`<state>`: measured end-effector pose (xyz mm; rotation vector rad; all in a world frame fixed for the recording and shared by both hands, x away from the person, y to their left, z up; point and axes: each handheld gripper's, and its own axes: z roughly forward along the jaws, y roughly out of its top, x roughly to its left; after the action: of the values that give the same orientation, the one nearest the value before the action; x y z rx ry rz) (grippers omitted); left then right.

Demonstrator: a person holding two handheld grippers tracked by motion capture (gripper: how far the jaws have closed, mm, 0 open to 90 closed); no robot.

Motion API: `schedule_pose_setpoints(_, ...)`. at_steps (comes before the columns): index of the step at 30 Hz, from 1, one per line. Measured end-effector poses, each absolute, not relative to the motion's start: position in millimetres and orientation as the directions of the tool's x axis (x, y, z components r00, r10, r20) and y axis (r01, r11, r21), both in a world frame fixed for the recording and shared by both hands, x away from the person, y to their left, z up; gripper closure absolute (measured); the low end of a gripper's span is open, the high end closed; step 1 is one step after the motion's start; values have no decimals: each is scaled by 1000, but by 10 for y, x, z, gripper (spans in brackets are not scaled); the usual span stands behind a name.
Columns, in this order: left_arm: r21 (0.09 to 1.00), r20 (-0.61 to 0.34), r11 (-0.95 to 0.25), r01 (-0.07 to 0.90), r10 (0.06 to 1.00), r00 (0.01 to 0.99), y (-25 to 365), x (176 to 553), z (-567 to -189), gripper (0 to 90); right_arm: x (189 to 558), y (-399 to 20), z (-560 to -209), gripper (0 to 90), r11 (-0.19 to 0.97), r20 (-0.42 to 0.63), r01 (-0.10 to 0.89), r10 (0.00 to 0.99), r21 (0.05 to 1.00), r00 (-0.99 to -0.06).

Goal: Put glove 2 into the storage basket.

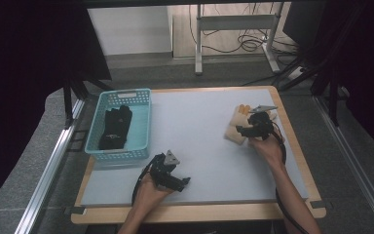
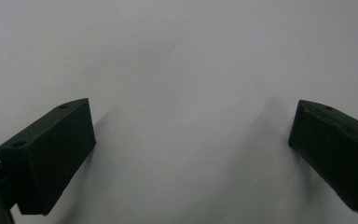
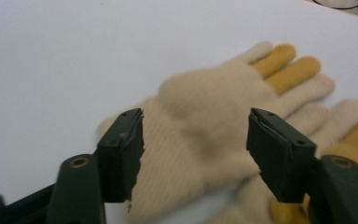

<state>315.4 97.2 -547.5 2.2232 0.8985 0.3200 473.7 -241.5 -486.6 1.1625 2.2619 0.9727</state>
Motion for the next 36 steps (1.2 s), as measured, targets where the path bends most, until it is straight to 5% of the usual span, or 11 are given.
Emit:
schedule_pose_setpoints(12, 693, -32, -511, 509, 684, 729, 974, 3154, -5475, 5, 5216, -2237, -5096, 239, 425, -61, 588, 841, 689, -537)
schedule_pose_setpoints(20, 693, -32, -510, 509, 684, 729, 974, 3154, -5475, 5, 5202, -2163, -5147, 507, 441, -55, 608, 835, 660, -547)
schedule_pose_setpoints(36, 693, -32, -510, 510, 685, 728, 974, 3154, -5476, 5, 4812, -2165, -4750, 527, 462, -38, 513, 769, 723, -639)
